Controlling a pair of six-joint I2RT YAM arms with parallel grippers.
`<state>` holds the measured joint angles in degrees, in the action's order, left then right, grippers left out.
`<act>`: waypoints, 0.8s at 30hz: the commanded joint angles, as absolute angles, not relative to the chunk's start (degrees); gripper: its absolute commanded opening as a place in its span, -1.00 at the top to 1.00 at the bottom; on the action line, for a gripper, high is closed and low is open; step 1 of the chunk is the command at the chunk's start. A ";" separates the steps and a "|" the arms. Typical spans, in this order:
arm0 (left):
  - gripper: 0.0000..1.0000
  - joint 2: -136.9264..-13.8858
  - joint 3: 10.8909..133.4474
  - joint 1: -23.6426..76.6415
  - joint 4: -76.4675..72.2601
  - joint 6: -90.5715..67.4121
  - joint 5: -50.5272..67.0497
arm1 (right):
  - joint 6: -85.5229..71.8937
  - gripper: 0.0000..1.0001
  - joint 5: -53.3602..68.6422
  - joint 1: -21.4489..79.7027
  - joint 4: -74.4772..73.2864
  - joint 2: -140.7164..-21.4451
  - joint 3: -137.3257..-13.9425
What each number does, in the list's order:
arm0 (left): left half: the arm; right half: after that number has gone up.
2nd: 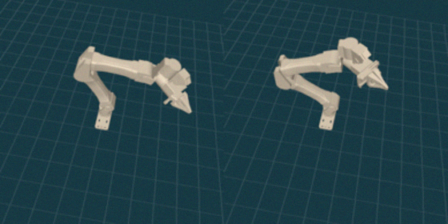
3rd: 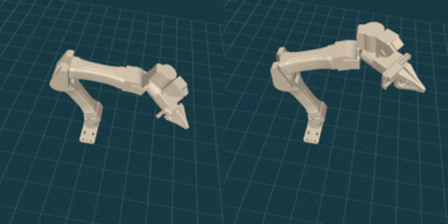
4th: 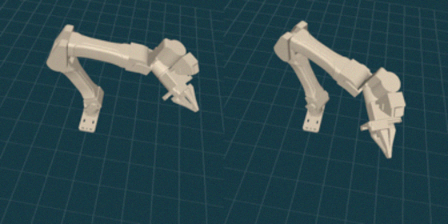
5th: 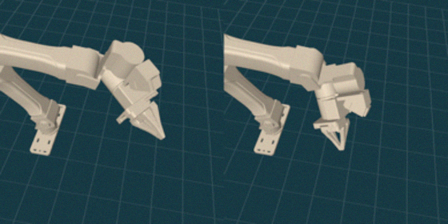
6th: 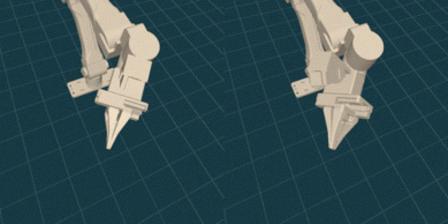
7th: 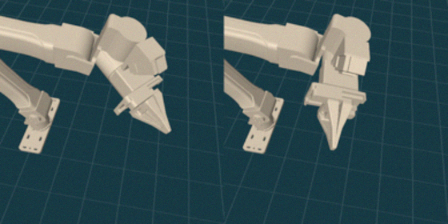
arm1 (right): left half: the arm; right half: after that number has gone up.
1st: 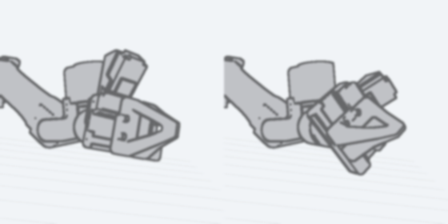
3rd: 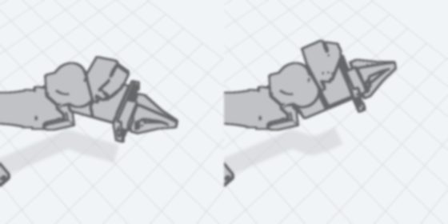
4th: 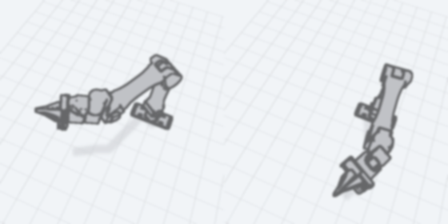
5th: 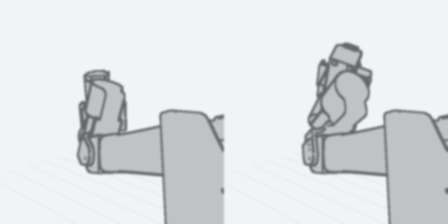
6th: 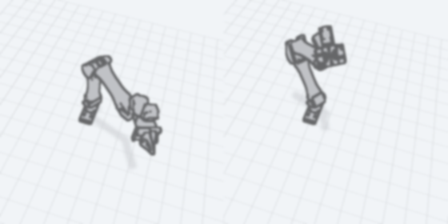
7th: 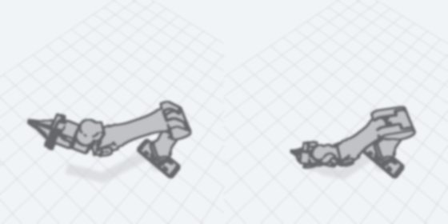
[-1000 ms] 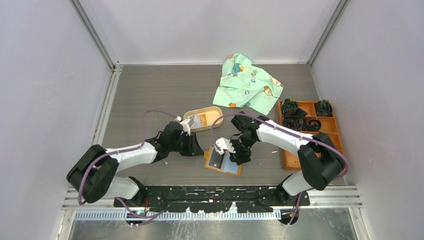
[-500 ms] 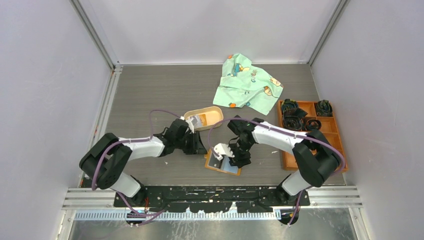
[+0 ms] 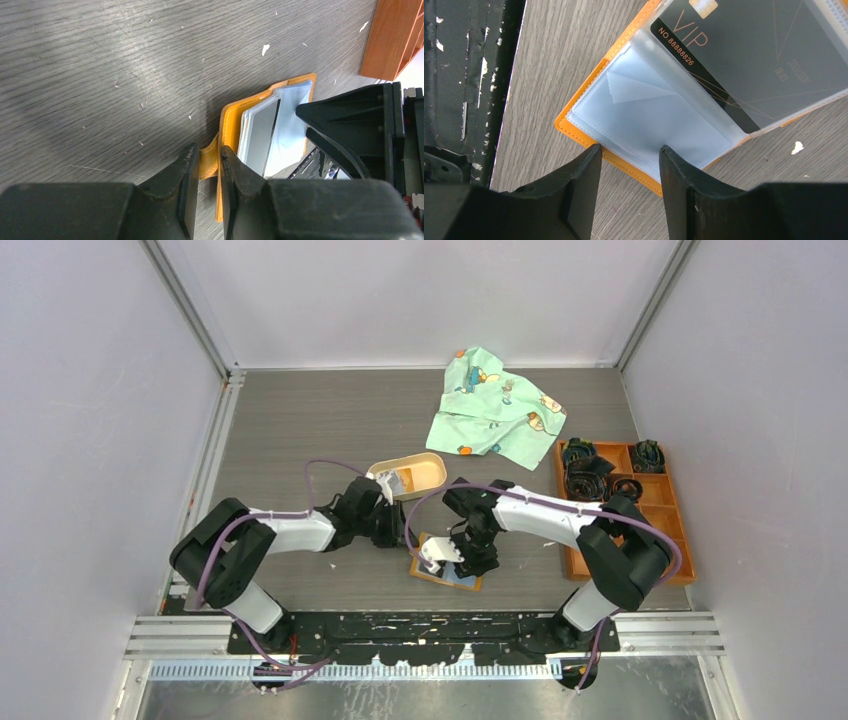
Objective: Put the credit cards into the card holder
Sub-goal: Close the card holder at the center of the board.
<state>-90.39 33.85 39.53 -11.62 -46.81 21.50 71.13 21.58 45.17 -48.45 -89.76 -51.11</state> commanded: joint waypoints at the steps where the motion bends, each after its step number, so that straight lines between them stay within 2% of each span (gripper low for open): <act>1: 0.56 -91.68 33.21 40.73 -13.06 -48.19 23.43 | 72.04 -0.02 20.20 45.70 -48.90 -92.13 -50.17; 5: 0.70 -92.15 32.28 40.69 -17.16 -50.42 25.39 | 71.81 -0.03 20.42 45.70 -49.09 -92.20 -50.33; 8: 0.97 -93.31 31.57 40.69 -21.66 -52.45 27.42 | 71.61 -0.02 20.73 45.74 -49.26 -91.91 -50.45; 9: 1.00 -93.53 31.30 40.69 -22.84 -53.05 28.11 | 71.49 -0.02 20.81 45.66 -49.26 -91.86 -50.49; 15: 1.00 -90.58 28.99 40.71 -29.32 -55.13 28.34 | 67.11 -0.01 23.50 45.47 -49.79 -91.01 -52.61; 24: 1.00 -87.73 31.17 40.73 -31.28 -56.71 30.80 | 61.34 -0.03 30.52 42.85 -49.84 -88.64 -55.02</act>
<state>-89.86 28.95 40.14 -26.00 -55.09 27.09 65.23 25.04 44.07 -50.43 -89.95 -51.83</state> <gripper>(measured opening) 0.010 0.512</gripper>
